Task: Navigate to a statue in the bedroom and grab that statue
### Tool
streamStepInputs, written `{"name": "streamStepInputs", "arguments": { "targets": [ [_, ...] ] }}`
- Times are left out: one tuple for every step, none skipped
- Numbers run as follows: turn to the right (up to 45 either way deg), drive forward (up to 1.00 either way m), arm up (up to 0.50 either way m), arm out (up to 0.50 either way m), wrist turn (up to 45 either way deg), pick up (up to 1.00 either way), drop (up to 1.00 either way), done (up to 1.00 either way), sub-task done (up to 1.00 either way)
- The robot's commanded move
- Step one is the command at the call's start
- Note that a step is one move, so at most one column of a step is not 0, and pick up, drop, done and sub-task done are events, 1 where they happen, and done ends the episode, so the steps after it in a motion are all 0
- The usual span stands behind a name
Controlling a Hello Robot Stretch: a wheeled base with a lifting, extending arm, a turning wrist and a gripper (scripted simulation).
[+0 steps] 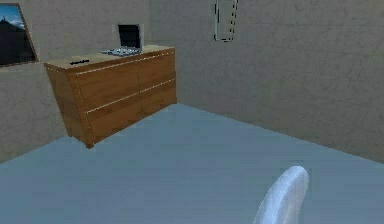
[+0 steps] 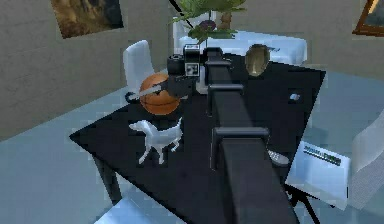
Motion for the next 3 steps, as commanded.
{"name": "streamStepInputs", "arguments": {
  "targets": [
    [0.0, 0.0, -0.2, 0.0, 0.0, 0.0, 0.0, 0.0, 0.0],
    [0.0, 0.0, 0.0, 0.0, 0.0, 1.0, 0.0, 0.0, 0.0],
    [0.0, 0.0, 0.1, 0.0, 0.0, 0.0, 0.0, 0.0, 0.0]
  ]
}}
